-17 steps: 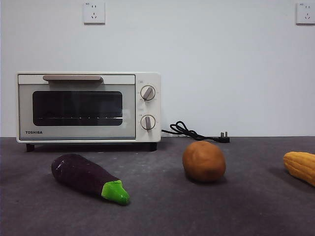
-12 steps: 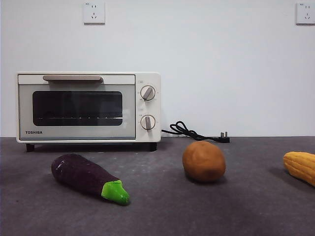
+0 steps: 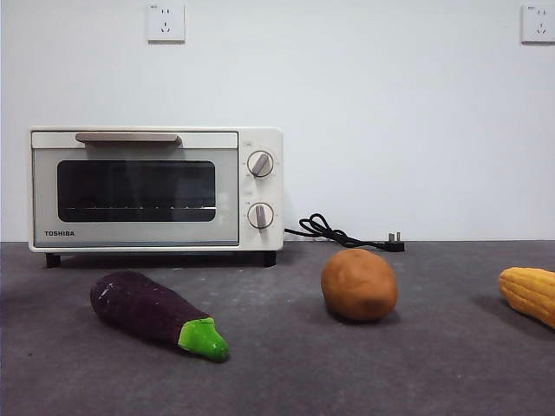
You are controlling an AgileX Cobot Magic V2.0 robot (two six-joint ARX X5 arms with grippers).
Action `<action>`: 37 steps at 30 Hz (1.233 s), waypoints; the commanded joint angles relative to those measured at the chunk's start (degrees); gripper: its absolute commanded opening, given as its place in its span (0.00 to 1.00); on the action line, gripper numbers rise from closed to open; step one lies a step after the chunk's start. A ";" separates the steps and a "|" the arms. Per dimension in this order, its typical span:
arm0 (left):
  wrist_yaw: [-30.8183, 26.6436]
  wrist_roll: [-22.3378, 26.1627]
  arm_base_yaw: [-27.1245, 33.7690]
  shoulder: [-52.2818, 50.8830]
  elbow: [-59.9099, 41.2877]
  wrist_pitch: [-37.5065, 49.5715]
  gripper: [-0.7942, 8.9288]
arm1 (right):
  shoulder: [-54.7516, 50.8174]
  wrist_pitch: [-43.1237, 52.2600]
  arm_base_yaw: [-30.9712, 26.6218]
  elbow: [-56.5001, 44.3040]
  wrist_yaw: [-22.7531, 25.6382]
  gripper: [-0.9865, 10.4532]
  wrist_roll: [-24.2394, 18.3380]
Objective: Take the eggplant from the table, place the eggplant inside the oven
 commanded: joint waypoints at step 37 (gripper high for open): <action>0.42 4.76 -2.49 6.23 9.62 -8.07 0.08 | 19.58 -18.95 23.28 24.37 -10.08 0.12 -7.69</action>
